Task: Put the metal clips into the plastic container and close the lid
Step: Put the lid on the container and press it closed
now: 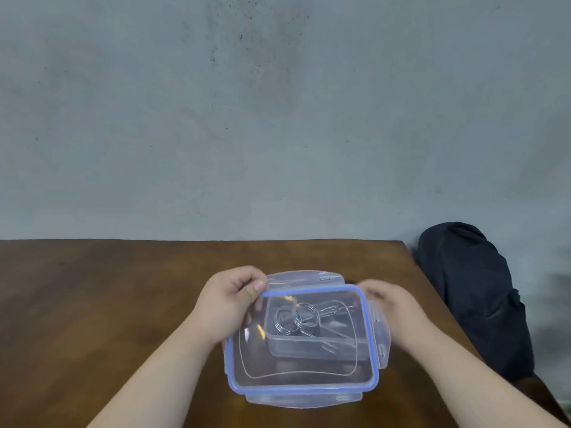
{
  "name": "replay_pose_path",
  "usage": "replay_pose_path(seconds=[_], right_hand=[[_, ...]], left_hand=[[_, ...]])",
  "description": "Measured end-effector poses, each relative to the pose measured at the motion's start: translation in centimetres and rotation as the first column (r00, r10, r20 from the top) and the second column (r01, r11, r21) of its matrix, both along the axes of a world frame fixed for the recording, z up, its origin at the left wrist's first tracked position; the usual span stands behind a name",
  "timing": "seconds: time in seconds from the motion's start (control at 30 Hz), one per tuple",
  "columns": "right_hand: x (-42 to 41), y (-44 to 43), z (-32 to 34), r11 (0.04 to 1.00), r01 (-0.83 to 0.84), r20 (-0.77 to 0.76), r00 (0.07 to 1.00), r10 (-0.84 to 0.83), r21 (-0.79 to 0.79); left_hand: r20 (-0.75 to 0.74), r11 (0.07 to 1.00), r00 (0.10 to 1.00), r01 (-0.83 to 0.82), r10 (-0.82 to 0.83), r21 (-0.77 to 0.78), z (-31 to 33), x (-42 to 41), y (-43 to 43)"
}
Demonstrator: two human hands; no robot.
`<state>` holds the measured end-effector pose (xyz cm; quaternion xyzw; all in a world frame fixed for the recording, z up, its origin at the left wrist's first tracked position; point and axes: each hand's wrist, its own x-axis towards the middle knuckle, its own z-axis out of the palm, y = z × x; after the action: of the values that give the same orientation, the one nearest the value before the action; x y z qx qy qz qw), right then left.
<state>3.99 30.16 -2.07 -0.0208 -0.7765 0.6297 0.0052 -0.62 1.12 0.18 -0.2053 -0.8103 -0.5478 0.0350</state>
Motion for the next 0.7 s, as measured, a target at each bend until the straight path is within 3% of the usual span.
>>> replay_pose_path(seconds=[0.07,0.23,0.33,0.47,0.7], right_hand=[[0.4,0.7,1.7,0.990,0.088,-0.078,0.992,-0.097,-0.107],[0.0,-0.2,2.4,0.973,0.121,-0.152,0.984,-0.091,0.199],[-1.2,0.3,1.9,0.967,0.217,-0.113,0.973,-0.202,0.136],[-3.2,1.5,-0.2,0.952,0.287,0.004,0.957,-0.289,0.105],[-5.8,1.5,-3.5,0.892,0.361,0.032,0.923,-0.383,0.273]], left_hand=[[0.029,0.997,1.000,-0.004,0.006,-0.073,0.3,-1.1,1.1],[0.106,0.992,0.993,-0.042,0.055,-0.118,1.2,-3.5,4.3],[0.186,0.995,0.978,-0.082,0.092,-0.062,0.8,-4.6,4.9],[0.268,0.982,0.946,-0.164,0.184,-0.098,-1.8,-5.2,3.8],[0.336,0.927,0.864,-0.339,0.375,-0.163,-5.3,-5.4,4.3]])
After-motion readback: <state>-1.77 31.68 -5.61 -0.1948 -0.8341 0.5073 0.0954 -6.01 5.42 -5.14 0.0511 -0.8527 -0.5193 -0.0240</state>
